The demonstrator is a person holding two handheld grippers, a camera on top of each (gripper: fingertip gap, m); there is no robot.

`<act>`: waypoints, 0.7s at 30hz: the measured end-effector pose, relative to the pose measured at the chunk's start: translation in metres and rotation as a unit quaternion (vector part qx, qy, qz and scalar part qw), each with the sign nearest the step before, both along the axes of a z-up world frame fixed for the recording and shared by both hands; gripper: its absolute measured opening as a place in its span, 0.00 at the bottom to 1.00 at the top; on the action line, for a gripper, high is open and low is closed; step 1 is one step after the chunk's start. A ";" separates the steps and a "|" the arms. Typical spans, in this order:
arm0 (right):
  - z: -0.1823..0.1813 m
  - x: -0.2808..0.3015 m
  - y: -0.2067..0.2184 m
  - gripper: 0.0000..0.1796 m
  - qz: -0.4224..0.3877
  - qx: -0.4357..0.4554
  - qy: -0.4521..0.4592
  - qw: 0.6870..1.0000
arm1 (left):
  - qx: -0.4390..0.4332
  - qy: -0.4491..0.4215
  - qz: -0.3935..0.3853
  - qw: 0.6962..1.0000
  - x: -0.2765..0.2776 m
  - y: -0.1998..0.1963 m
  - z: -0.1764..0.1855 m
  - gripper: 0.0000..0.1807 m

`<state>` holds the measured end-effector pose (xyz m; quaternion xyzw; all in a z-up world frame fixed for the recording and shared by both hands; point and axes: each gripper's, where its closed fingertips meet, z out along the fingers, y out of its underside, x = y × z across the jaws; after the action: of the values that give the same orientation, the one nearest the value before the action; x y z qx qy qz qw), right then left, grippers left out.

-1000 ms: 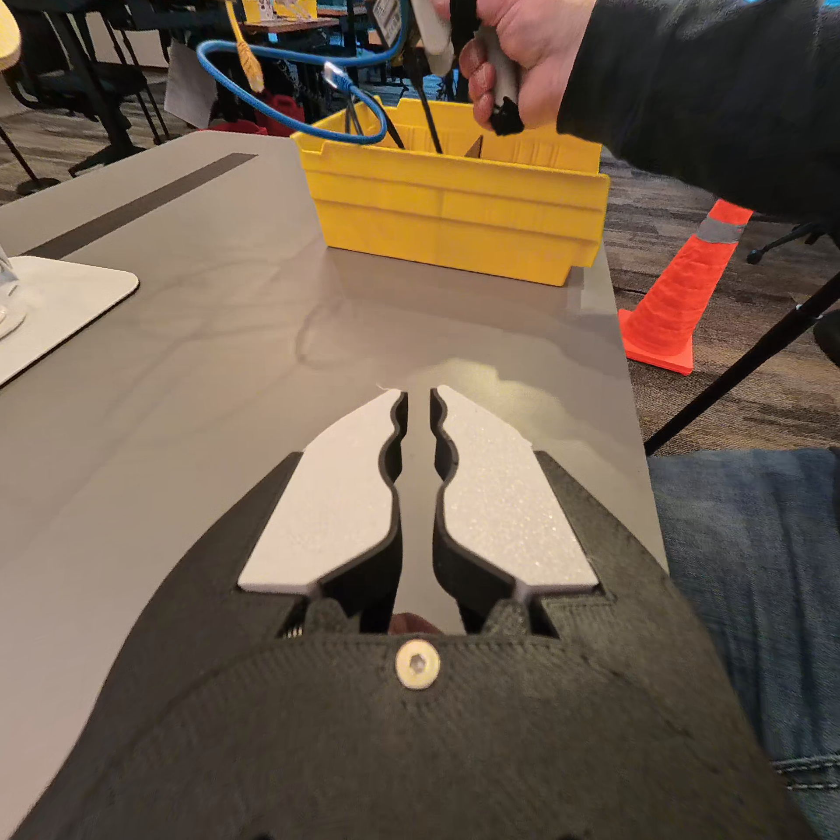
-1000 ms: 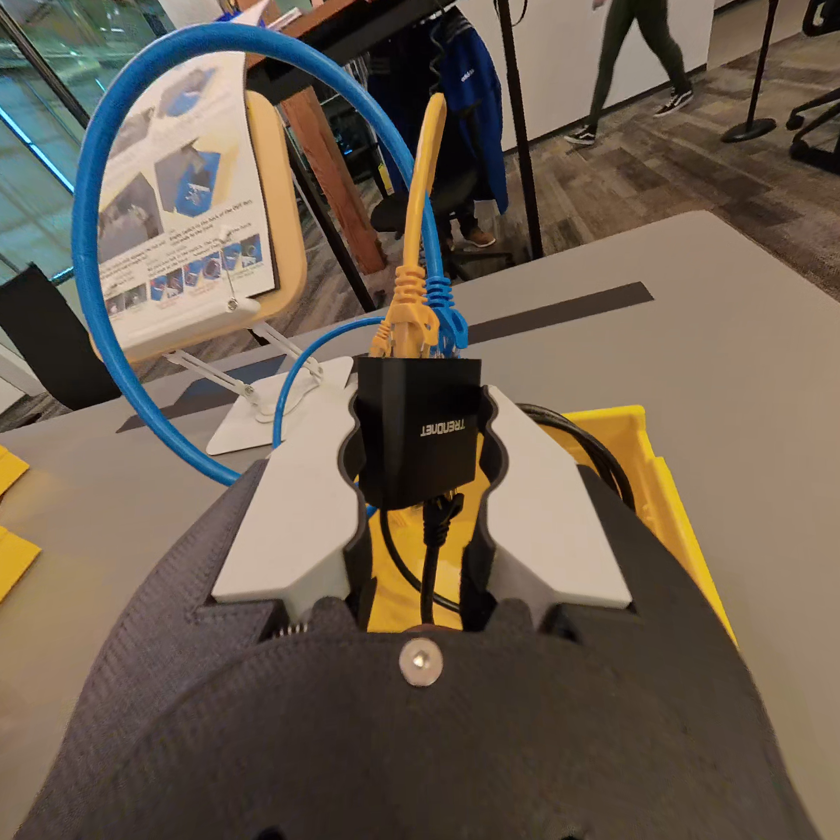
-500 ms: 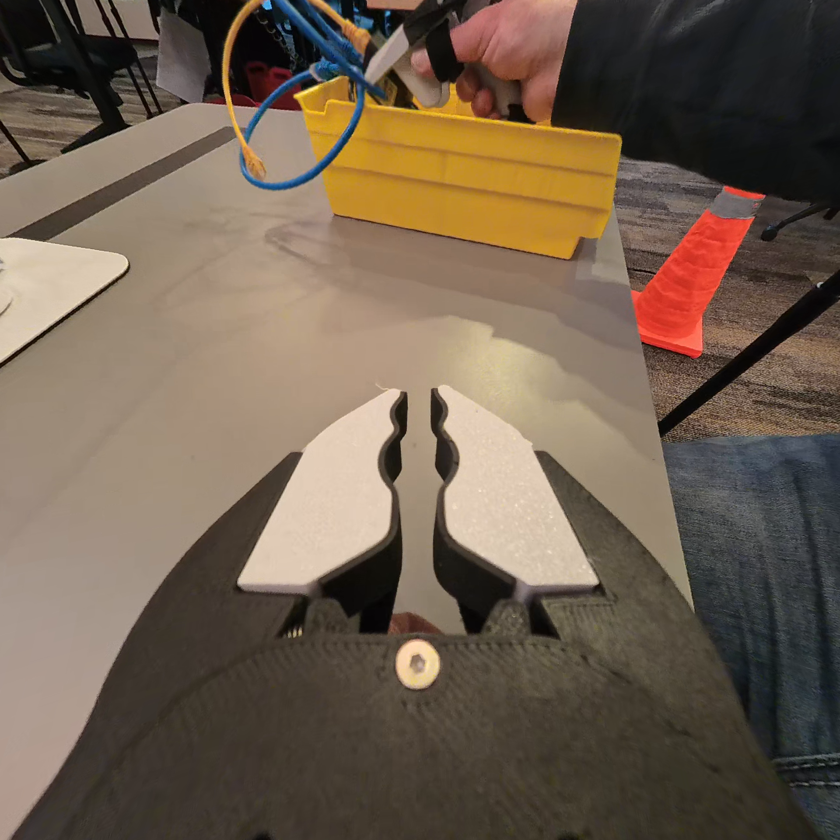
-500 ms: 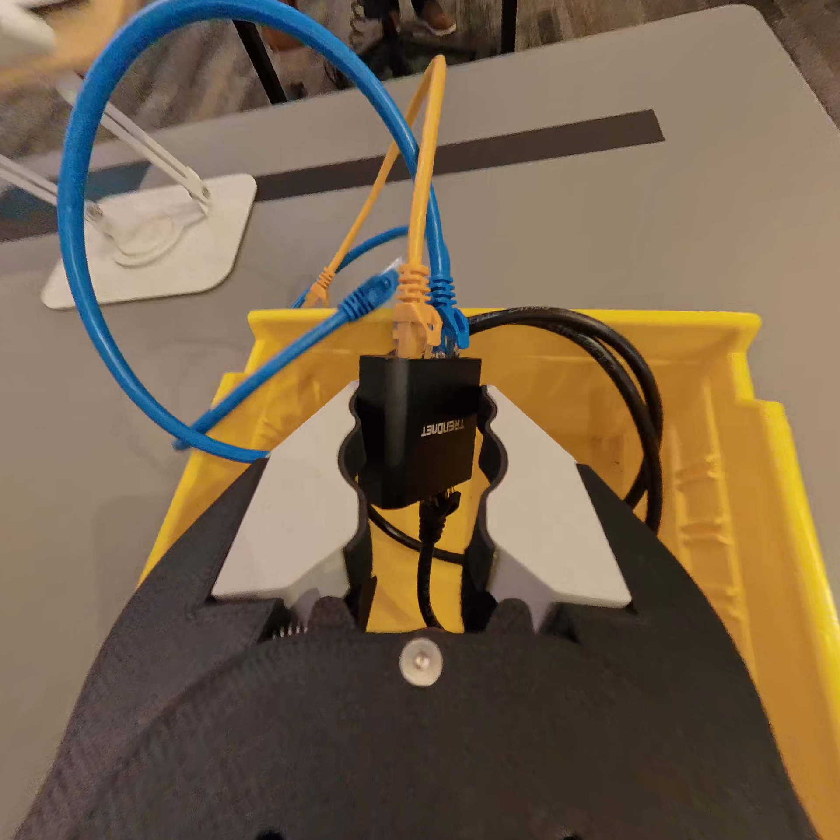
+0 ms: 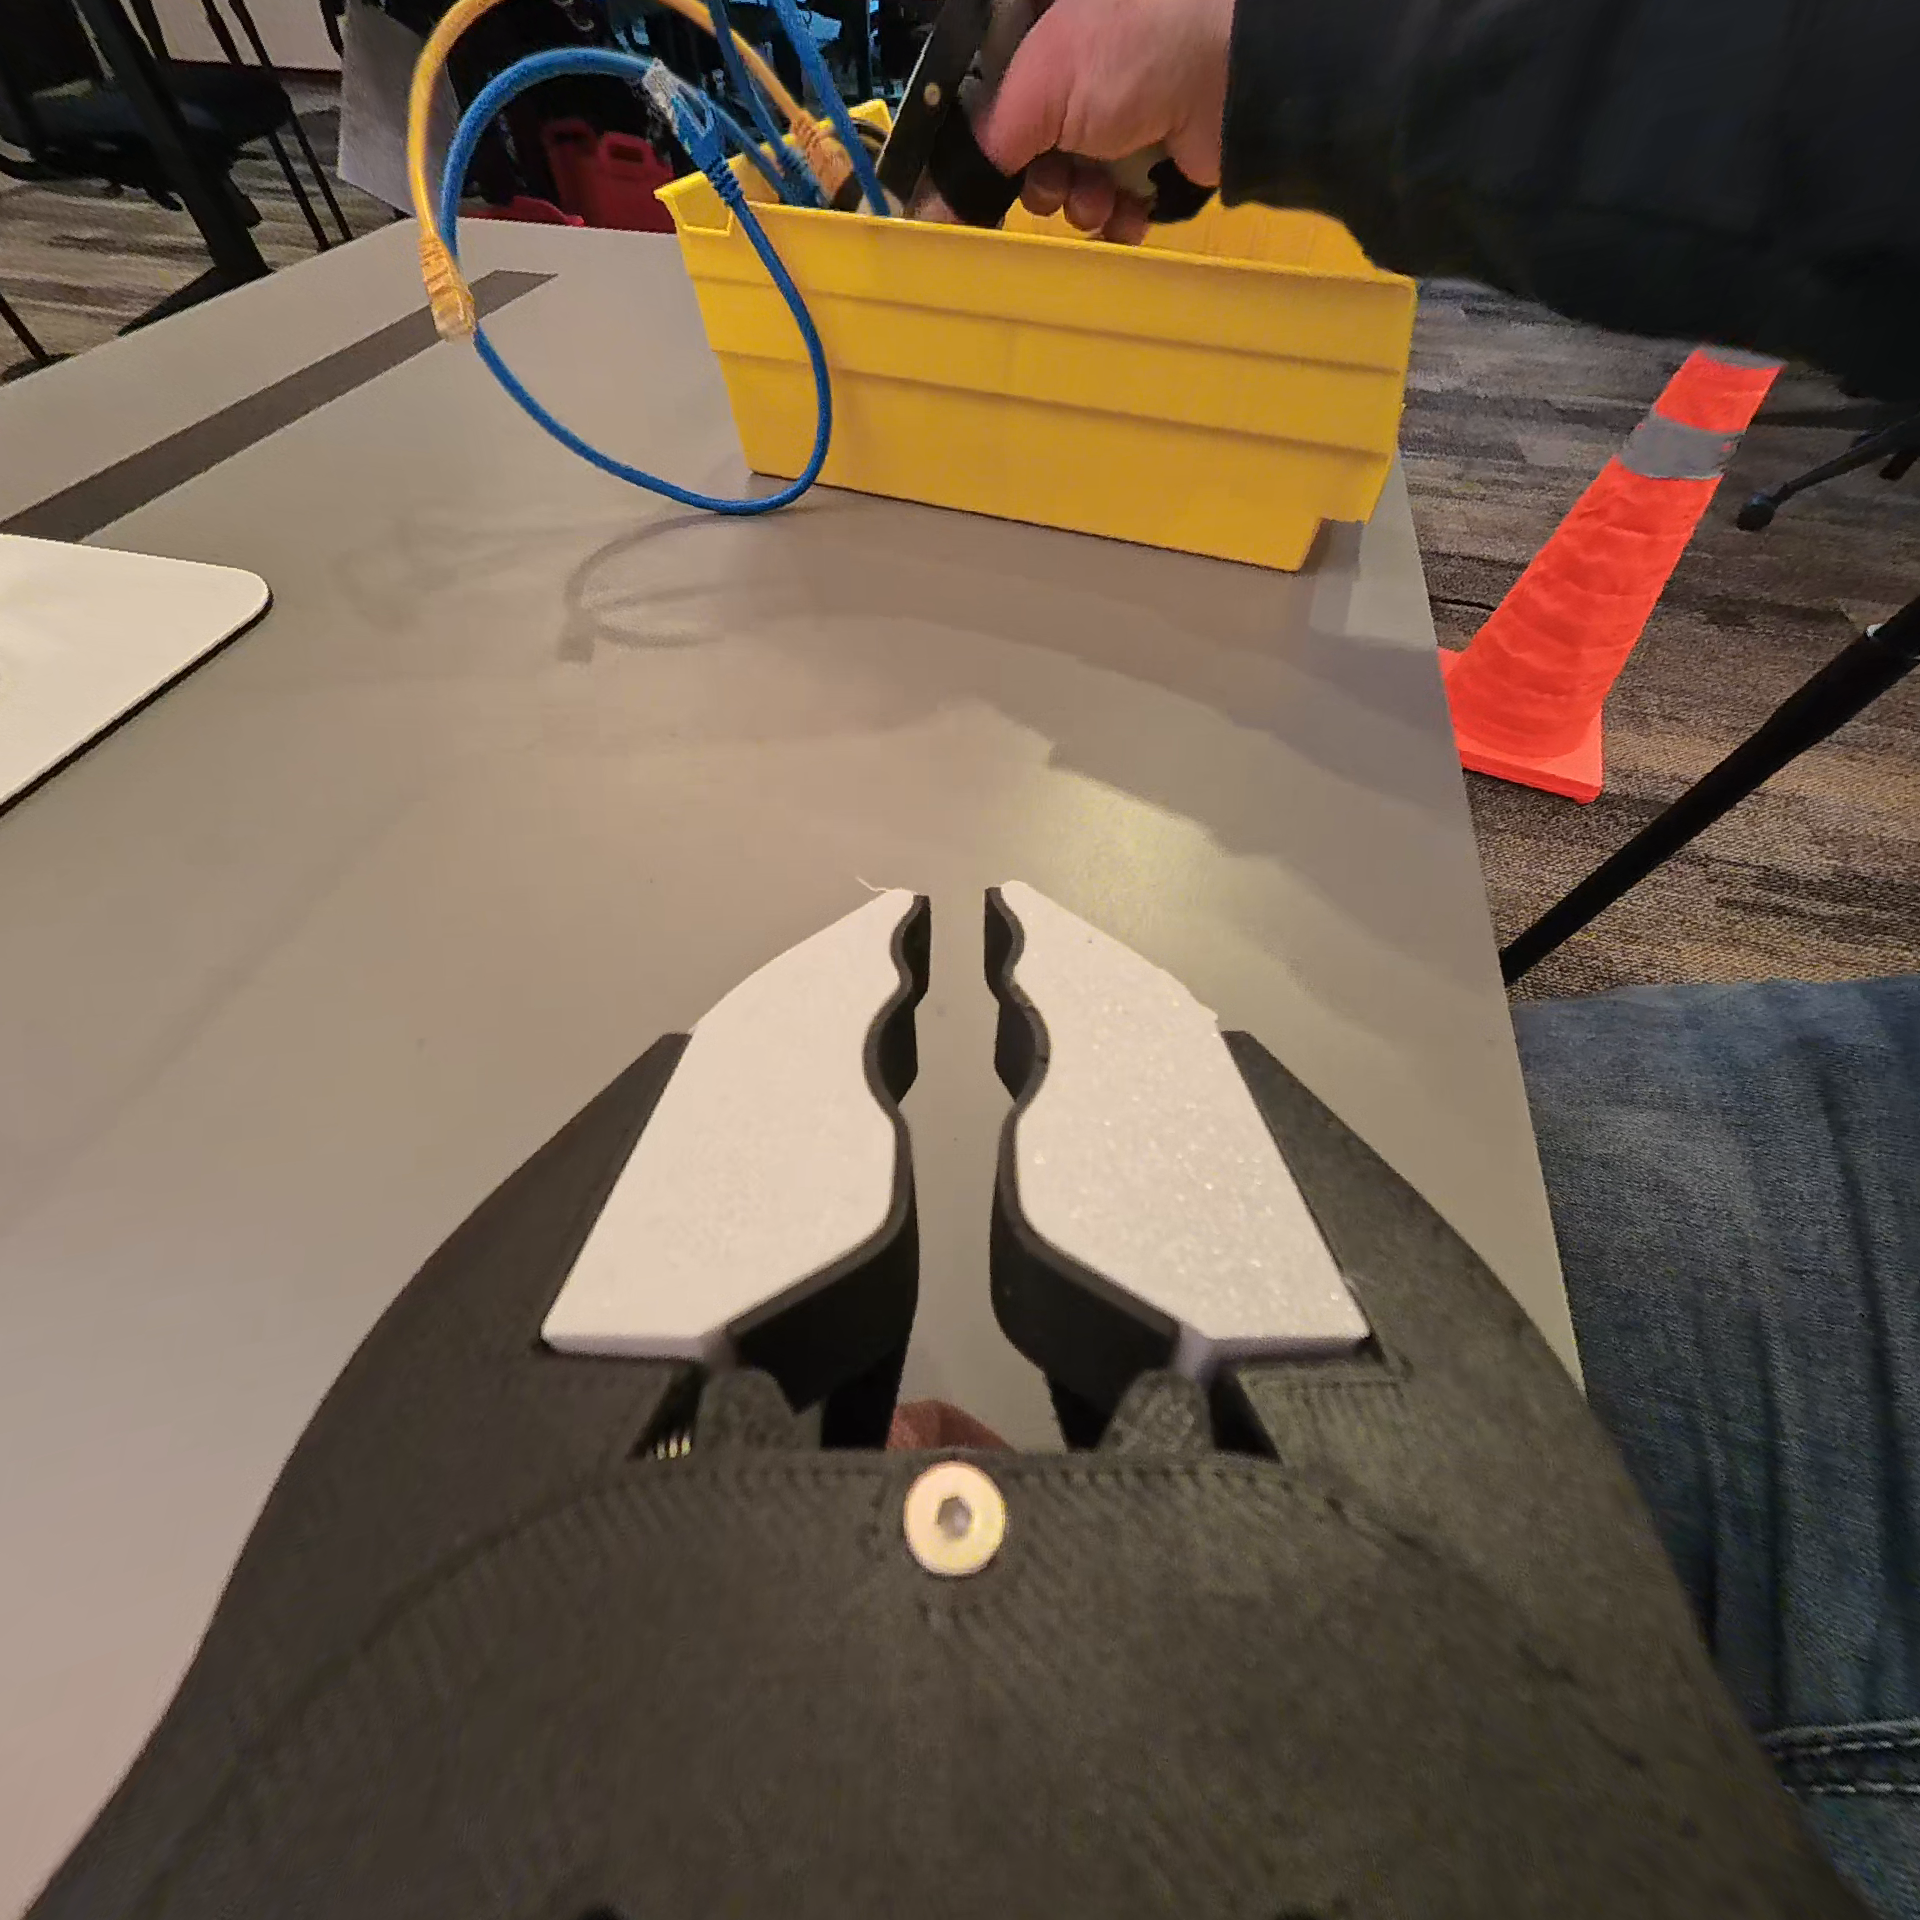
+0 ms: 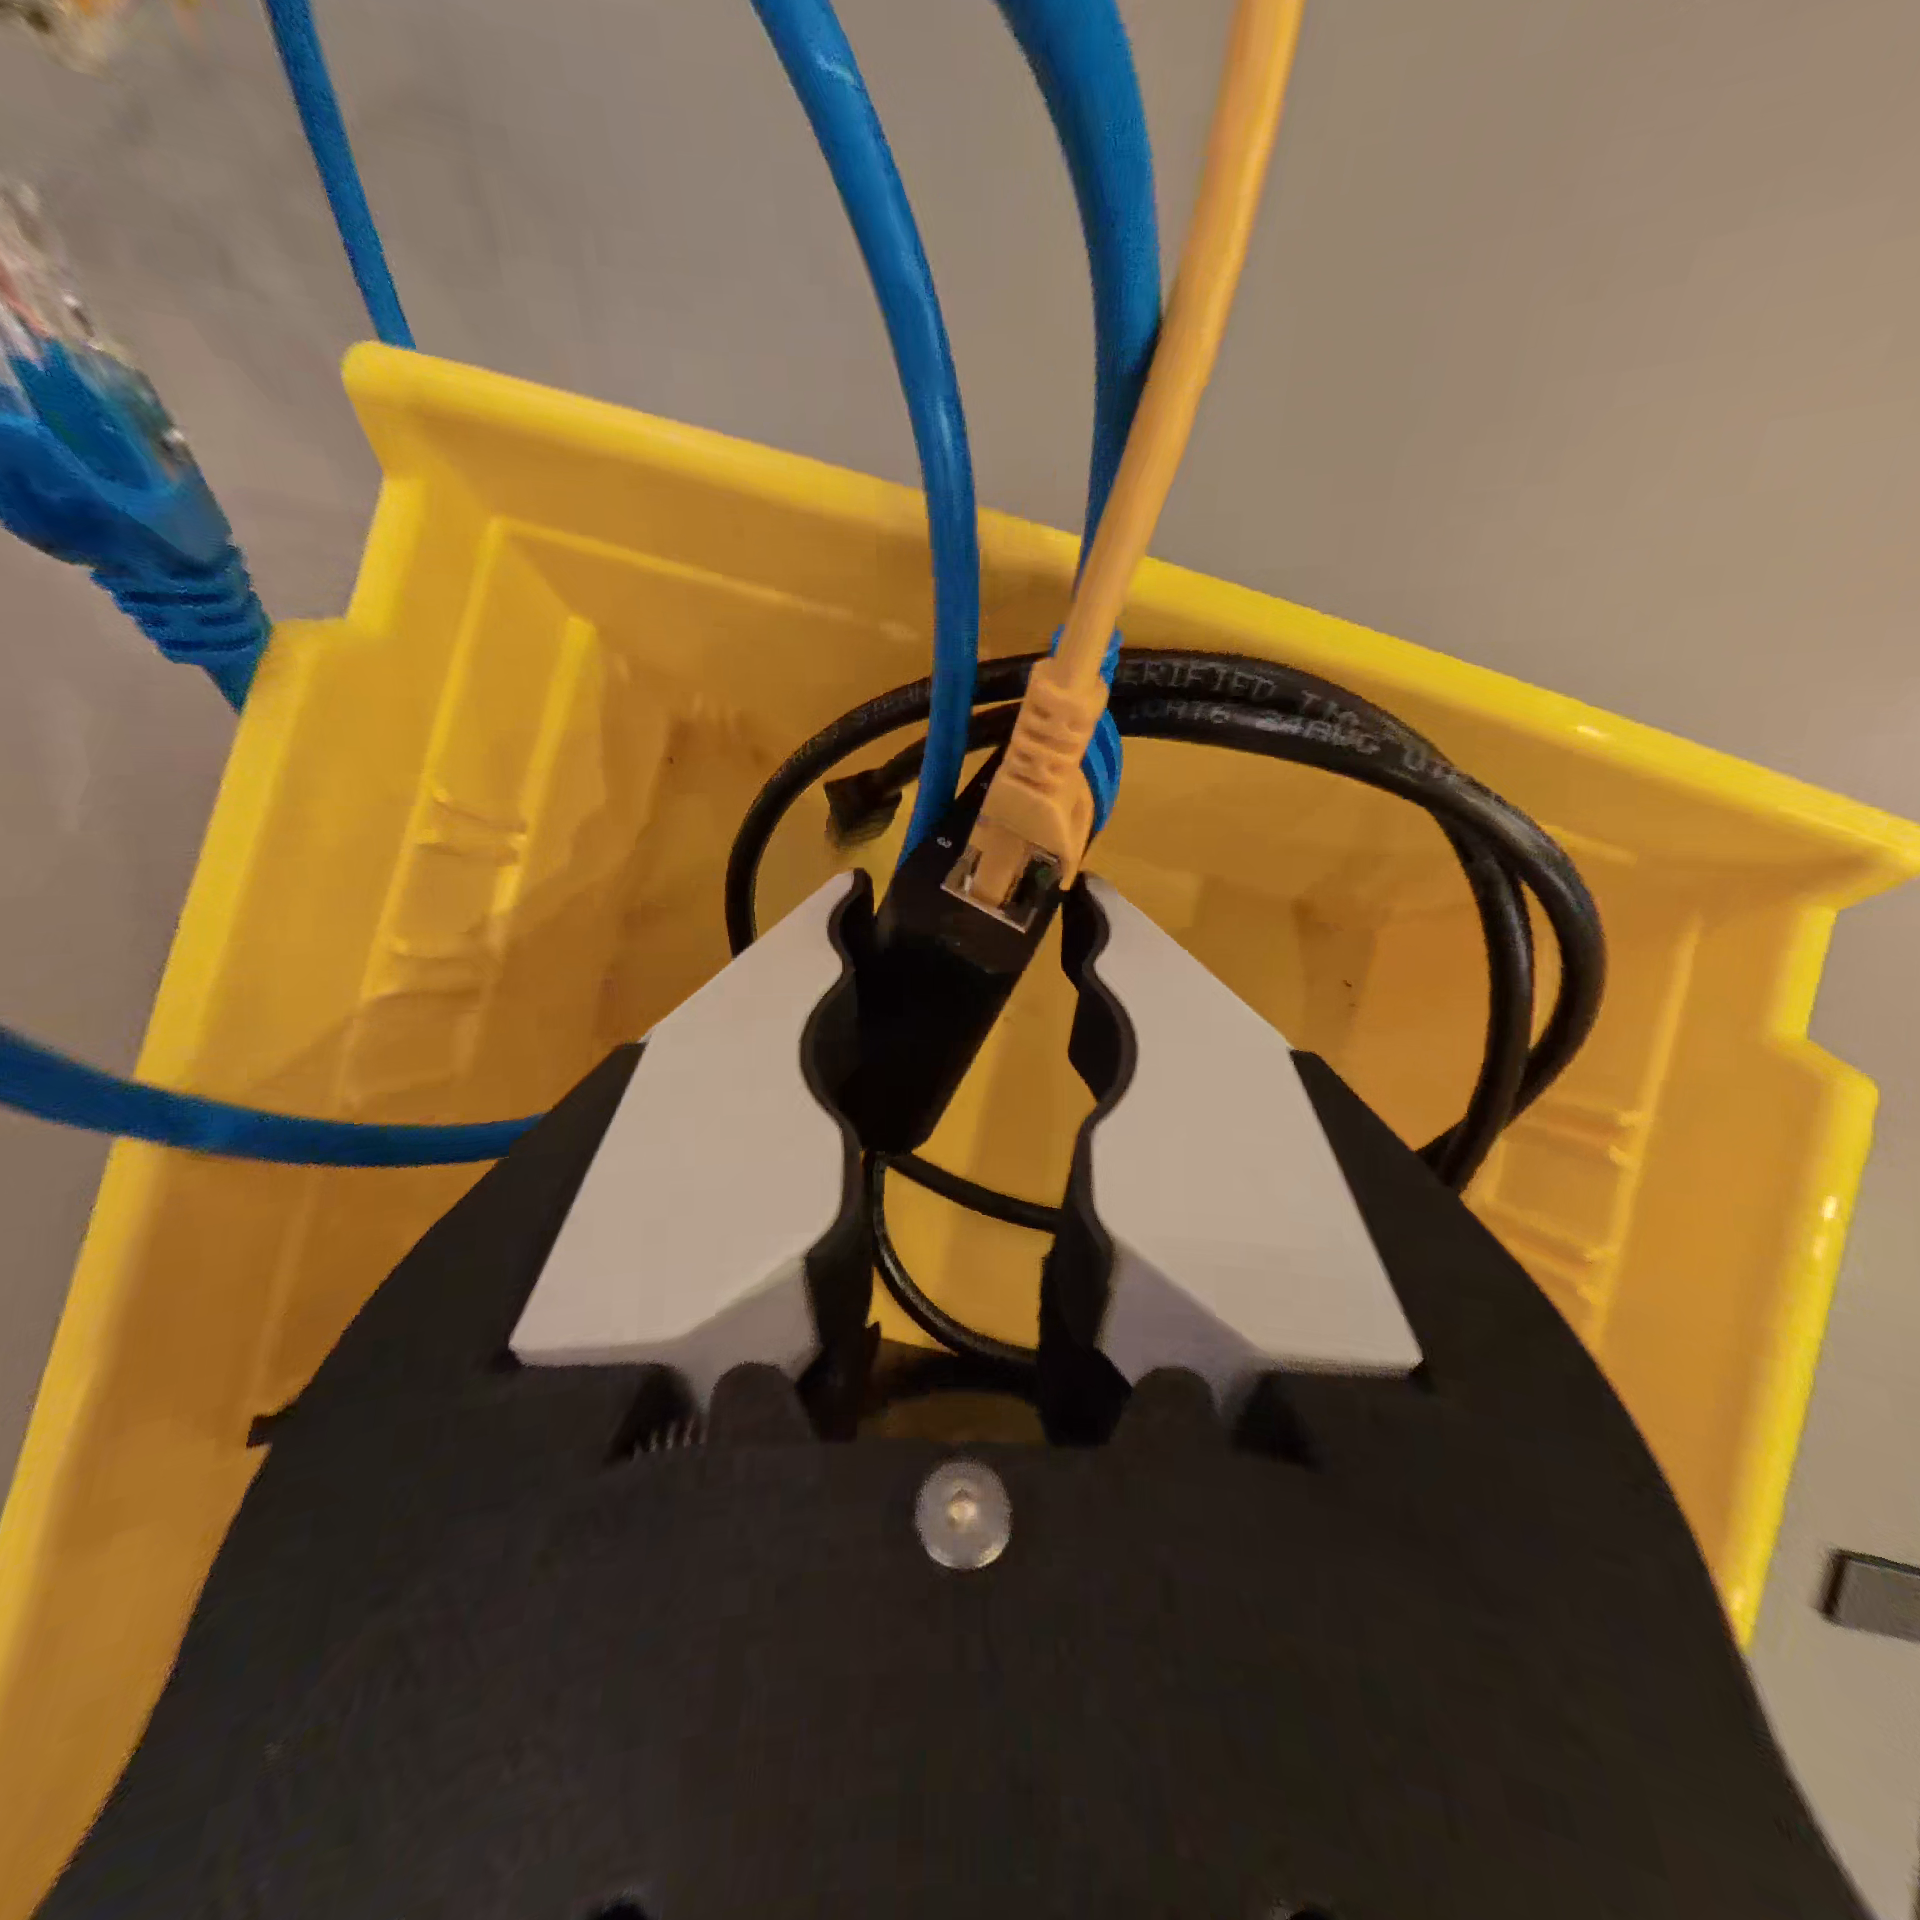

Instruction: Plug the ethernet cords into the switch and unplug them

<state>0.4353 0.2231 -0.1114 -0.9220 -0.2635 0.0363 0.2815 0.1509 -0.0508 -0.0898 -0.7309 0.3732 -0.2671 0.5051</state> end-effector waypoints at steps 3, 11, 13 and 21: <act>-0.007 0.000 0.000 0.18 0.017 -0.035 -0.039 0.998 | 0.000 0.002 -0.001 1.000 0.001 0.000 0.000 0.05; -0.037 -0.003 -0.001 0.14 0.046 -0.114 -0.070 0.990 | 0.007 0.015 0.002 1.000 -0.002 -0.002 0.000 0.05; -0.036 -0.006 -0.006 0.15 0.059 -0.128 -0.071 0.987 | 0.005 0.012 0.002 1.000 -0.002 0.000 -0.001 0.05; -0.016 -0.004 -0.017 0.29 0.093 -0.142 -0.073 0.983 | -0.003 0.015 -0.002 1.000 0.000 0.003 -0.007 0.05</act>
<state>0.4308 0.2060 -0.1274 -0.9242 -0.3600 0.0322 0.1231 0.1513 -0.0483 -0.0964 -0.7353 0.3817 -0.2583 0.4970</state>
